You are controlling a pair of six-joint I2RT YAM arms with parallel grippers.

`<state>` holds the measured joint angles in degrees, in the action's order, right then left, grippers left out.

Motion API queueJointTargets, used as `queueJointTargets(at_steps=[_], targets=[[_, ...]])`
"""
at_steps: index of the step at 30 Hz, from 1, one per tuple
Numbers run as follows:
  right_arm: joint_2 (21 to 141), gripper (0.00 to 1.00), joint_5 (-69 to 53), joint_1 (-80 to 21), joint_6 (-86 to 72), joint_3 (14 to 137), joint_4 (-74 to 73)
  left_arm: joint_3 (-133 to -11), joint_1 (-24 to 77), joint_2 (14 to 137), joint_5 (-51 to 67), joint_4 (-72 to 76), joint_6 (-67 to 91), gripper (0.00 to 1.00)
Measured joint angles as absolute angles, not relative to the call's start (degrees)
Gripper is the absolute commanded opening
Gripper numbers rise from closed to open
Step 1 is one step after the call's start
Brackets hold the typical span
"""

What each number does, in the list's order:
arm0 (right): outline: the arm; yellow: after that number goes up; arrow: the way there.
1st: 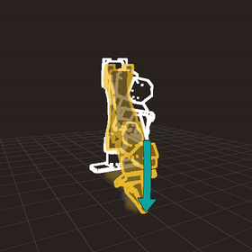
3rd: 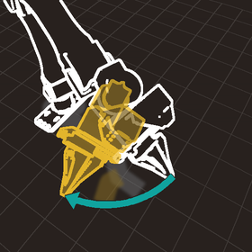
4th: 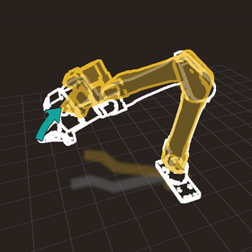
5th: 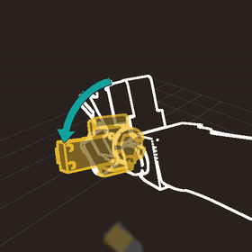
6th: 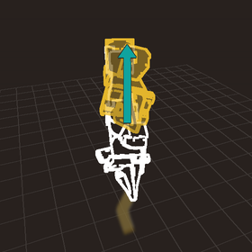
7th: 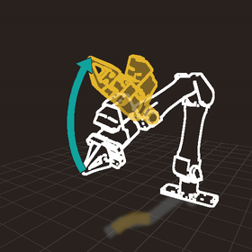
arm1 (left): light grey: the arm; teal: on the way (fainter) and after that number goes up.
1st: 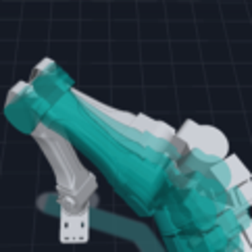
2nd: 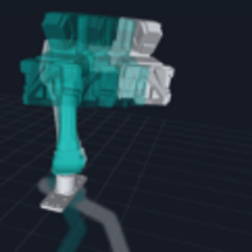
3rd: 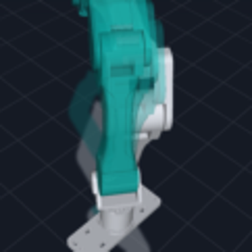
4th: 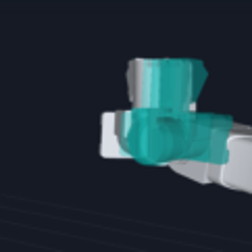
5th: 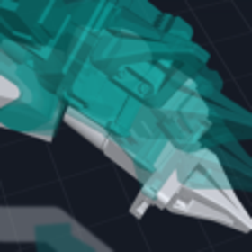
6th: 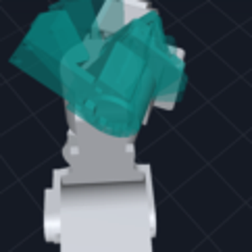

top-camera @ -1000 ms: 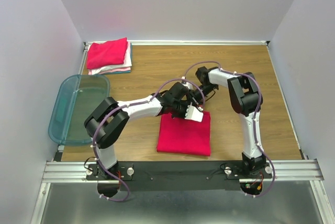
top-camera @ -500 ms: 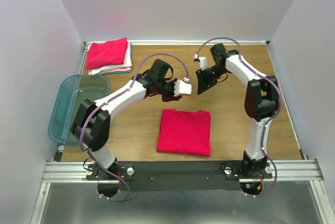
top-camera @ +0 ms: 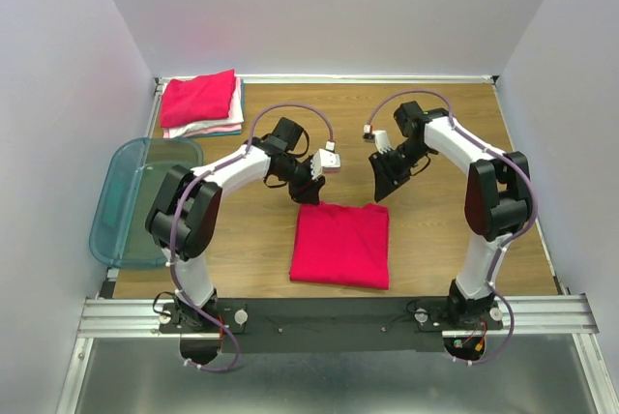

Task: Fold and stack the t-shirts
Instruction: Smooth out wrinkles on the folded tshirt

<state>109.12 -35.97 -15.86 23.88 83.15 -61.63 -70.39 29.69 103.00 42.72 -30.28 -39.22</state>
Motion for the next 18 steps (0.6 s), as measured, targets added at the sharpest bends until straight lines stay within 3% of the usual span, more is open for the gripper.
queueJointTargets(at_steps=[3,8,18], targets=[[109.12,0.42,-35.97,-15.88,23.88,82.06,-61.41,-69.76,29.69,104.42,42.7,-30.33,-39.13,0.43],[109.12,0.41,-35.94,-16.88,23.88,80.23,-61.08,-68.6,29.63,106.04,42.68,-30.37,-39.2,0.28],[109.12,0.42,-33.65,-18.13,24.05,75.61,-58.02,-68.29,29.63,108.03,42.63,-29.93,-39.2,0.27]])
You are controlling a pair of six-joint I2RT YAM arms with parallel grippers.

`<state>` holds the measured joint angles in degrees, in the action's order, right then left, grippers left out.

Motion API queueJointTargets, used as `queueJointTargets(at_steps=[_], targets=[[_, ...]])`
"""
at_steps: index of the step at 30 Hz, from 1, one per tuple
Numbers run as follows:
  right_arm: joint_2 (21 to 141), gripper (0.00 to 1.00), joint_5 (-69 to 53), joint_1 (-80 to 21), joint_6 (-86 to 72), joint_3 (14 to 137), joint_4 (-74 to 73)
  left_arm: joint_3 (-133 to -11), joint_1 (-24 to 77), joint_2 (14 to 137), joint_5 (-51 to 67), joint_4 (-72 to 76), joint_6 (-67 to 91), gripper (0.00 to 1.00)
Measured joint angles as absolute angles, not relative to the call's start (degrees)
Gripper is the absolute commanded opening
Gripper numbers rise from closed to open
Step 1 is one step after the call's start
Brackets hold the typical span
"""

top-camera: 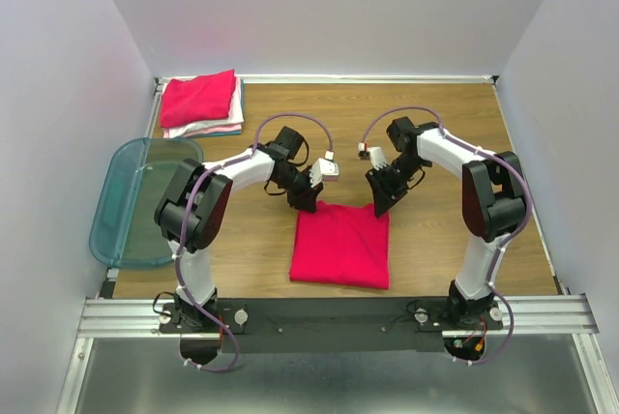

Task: Fold and stack the t-shirts
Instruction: Smooth out wrinkles on the folded tshirt

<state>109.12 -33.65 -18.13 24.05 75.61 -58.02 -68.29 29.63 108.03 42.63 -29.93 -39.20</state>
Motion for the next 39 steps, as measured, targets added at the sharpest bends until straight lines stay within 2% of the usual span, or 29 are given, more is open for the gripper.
queueJointTargets(at_steps=[13,15,19,21,24,31,36,38,39], targets=[[110.04,0.47,-30.52,-18.72,24.08,74.54,-54.17,-67.9,29.63,108.03,42.61,-29.28,-39.16,0.27],[110.19,0.47,-30.2,-18.81,24.08,74.28,-53.87,-67.9,29.63,108.03,42.59,-29.28,-39.16,0.24],[110.24,0.42,-29.71,-18.81,24.08,73.93,-53.8,-67.9,29.63,108.05,42.26,-29.19,-39.22,0.1],[110.21,0.41,-29.61,-18.81,24.05,73.93,-53.89,-67.9,29.63,108.12,42.17,-29.17,-39.33,0.07],[109.86,0.33,-29.58,-18.81,24.05,73.97,-54.5,-67.64,29.63,108.14,42.15,-28.84,-39.35,0.04],[107.98,0.01,-29.52,-18.81,23.99,76.99,-57.45,-67.44,29.63,108.2,42.15,-28.38,-39.33,0.02],[107.98,0.01,-29.65,-18.81,24.08,78.91,-58.43,-67.44,29.63,108.25,42.17,-28.38,-39.38,0.02],[107.98,0.08,-29.58,-18.81,24.1,79.59,-58.76,-67.44,29.63,108.25,42.17,-28.38,-39.38,0.02],[107.98,0.08,-29.56,-18.81,24.08,79.83,-58.83,-67.44,29.63,108.25,42.15,-28.38,-39.4,0.02]])
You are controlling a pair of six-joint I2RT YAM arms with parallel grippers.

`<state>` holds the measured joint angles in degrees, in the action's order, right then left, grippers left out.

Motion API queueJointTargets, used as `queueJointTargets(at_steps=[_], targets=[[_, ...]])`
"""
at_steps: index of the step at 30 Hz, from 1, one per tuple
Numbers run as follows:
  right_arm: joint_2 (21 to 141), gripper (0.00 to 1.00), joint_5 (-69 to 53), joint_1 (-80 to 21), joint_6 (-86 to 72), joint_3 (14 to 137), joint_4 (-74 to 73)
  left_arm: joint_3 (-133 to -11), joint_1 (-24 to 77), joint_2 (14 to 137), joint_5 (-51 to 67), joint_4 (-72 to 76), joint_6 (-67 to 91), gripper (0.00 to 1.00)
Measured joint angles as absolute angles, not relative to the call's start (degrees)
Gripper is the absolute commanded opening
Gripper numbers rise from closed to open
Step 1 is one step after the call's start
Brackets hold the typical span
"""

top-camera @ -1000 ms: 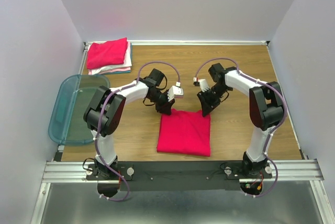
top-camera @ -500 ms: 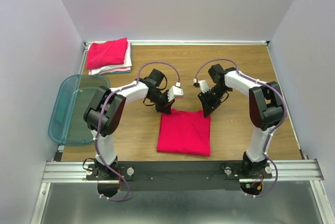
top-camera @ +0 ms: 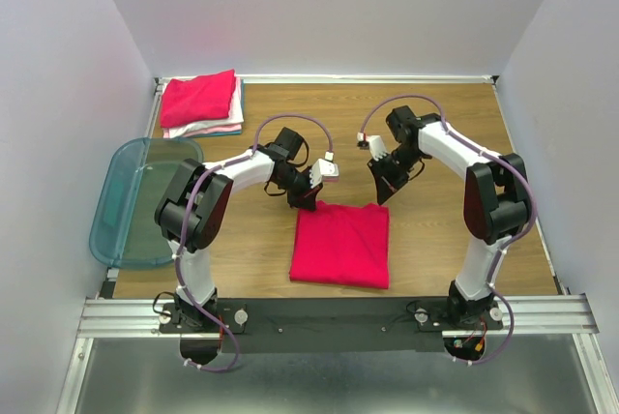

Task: Fold and stack the t-shirts
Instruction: Smooth out wrinkles on the folded tshirt

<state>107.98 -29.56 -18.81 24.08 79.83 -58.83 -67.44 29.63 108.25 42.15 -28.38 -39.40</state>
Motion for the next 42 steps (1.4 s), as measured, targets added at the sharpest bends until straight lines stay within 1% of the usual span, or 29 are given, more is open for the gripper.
queueJointTargets(at_steps=[1,4,6,8,9,16,17,21,22,25,26,42], targets=[[107.98,0.13,-29.54,-18.81,24.08,80.03,-59.0,-67.44,29.63,108.25,42.17,-28.36,-39.4,0.02],[108.01,0.23,-29.39,-18.81,24.93,80.25,-59.68,-67.44,29.63,108.31,42.17,-28.34,-39.38,0.02],[108.16,0.25,-29.41,-18.81,25.15,80.2,-59.81,-67.44,29.63,108.33,42.17,-28.29,-39.38,0.02],[108.47,0.32,-29.41,-18.83,25.43,79.72,-59.7,-67.44,29.63,108.33,42.17,-28.29,-39.38,0.02],[108.62,0.33,-29.43,-18.83,25.34,79.5,-59.64,-67.44,29.63,108.33,42.17,-28.29,-39.38,0.02],[111.07,0.34,-29.39,-18.83,25.54,77.12,-58.78,-67.44,29.63,108.33,42.17,-28.29,-39.4,0.02],[111.24,0.38,-29.39,-18.83,25.56,76.79,-58.5,-67.44,29.63,108.33,42.17,-28.29,-39.4,0.02],[111.7,0.4,-29.34,-18.92,25.56,76.2,-57.67,-67.44,29.63,108.33,42.17,-28.27,-39.4,0.02],[111.85,0.44,-29.34,-18.94,25.54,76.12,-57.41,-67.44,29.63,108.33,42.17,-28.27,-39.4,0.02],[112.09,0.45,-29.28,-19.07,25.47,75.7,-56.45,-67.42,29.63,108.33,42.17,-28.25,-39.4,0.02],[112.16,0.47,-29.26,-19.11,25.41,75.57,-56.23,-67.42,29.63,108.33,42.17,-28.23,-39.4,0.02],[112.18,0.47,-28.38,-19.57,24.03,75.2,-54.81,-67.22,29.63,108.33,42.22,-27.92,-39.4,0.02]])
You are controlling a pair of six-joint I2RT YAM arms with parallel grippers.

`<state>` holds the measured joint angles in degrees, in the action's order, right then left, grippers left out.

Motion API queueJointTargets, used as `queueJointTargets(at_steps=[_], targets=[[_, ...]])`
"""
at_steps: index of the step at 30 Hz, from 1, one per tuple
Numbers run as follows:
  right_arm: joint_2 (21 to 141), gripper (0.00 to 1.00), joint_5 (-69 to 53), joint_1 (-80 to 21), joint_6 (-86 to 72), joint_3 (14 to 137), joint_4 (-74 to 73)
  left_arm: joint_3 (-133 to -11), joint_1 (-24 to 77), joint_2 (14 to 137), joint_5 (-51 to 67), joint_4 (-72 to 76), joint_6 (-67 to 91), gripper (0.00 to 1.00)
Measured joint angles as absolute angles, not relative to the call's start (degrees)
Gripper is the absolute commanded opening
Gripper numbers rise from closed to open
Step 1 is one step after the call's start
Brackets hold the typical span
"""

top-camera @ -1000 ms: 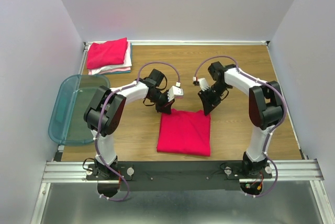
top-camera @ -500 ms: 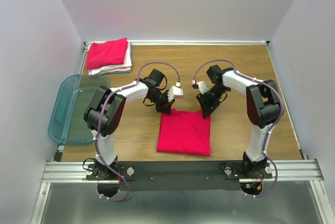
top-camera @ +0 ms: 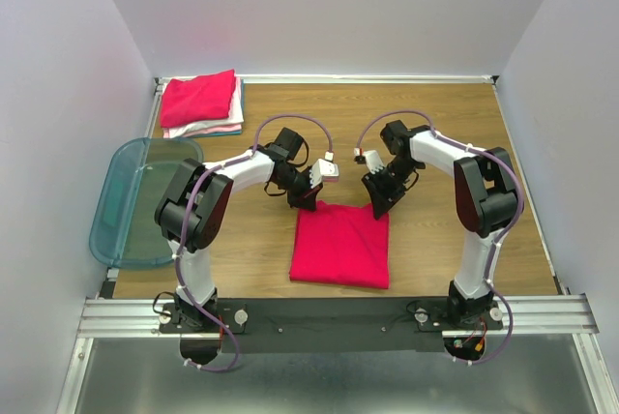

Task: Fold and stack the t-shirts
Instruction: Smooth out wrinkles on the folded tshirt

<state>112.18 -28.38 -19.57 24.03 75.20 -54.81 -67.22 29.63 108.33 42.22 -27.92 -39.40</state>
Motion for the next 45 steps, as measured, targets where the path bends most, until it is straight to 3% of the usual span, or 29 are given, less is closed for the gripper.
queueJointTargets(at_steps=[3,10,13,26,45], targets=[[112.18,0.43,-28.32,-19.57,24.05,75.07,-54.68,-67.2,29.63,108.33,42.22,-27.9,-39.4,0.02],[112.07,0.08,-28.27,-19.57,24.12,74.87,-54.63,-66.78,29.63,108.33,42.54,-27.14,-39.42,0.02],[111.63,0.01,-28.27,-19.57,24.12,75.16,-55.22,-66.59,29.52,108.33,42.78,-26.81,-39.42,0.01],[108.2,0.01,-24.84,-19.66,23.51,78.15,-55.75,-66.48,29.43,108.33,43.03,-26.37,-39.88,0.0],[107.92,0.01,-14.81,-19.94,9.52,70.72,-39.2,-66.15,27.2,107.74,42.92,-26.74,-42.59,0.0]])
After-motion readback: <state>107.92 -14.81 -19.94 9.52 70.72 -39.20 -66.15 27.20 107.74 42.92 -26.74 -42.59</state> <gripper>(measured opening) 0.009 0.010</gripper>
